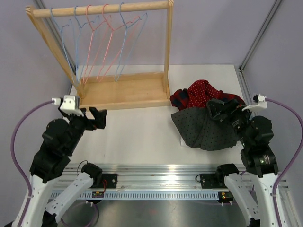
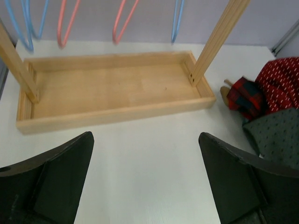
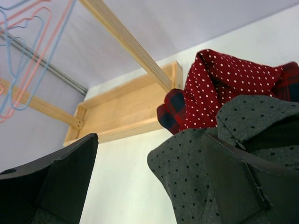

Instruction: Remove the skirt from the hanger

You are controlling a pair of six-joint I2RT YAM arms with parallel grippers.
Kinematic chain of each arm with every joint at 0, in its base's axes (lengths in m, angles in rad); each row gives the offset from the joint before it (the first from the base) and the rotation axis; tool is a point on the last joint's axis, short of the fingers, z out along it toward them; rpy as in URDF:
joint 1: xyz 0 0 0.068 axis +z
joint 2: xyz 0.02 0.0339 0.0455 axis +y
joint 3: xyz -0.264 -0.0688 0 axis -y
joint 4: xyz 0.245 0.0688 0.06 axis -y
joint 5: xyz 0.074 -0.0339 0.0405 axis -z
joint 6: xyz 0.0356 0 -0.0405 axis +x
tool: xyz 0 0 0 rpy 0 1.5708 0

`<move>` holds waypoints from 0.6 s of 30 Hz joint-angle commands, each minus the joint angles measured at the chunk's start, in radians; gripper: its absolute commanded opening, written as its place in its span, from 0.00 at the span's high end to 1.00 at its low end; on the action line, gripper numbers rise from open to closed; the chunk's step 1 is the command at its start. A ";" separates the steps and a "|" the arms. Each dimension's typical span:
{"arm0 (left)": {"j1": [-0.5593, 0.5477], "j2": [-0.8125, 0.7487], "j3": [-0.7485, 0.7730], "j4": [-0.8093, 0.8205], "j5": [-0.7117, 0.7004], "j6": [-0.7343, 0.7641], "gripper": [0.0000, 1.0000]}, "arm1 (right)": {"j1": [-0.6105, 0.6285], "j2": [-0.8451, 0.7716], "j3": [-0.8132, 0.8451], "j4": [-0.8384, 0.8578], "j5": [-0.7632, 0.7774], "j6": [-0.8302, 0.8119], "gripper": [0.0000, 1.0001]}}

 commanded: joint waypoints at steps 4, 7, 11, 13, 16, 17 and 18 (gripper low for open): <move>-0.001 -0.263 -0.293 0.102 -0.074 -0.057 0.01 | 0.006 -0.154 -0.065 0.099 -0.011 0.012 0.01; -0.002 -0.355 -0.362 0.083 -0.143 -0.054 0.01 | 0.006 -0.212 -0.070 0.069 -0.017 0.009 0.01; -0.002 -0.429 -0.396 0.091 -0.149 -0.069 0.01 | 0.006 -0.266 -0.068 0.044 -0.033 -0.017 0.01; -0.002 -0.432 -0.405 0.094 -0.157 -0.071 0.01 | 0.006 -0.272 -0.059 0.030 -0.025 -0.023 0.01; -0.002 -0.417 -0.401 0.085 -0.146 -0.075 0.01 | 0.006 -0.267 -0.031 0.012 -0.017 -0.034 0.00; -0.002 -0.412 -0.401 0.082 -0.146 -0.078 0.01 | 0.006 -0.264 -0.016 0.007 -0.016 -0.035 0.01; -0.002 -0.406 -0.399 0.079 -0.146 -0.081 0.01 | 0.006 -0.263 -0.011 0.006 -0.016 -0.038 0.01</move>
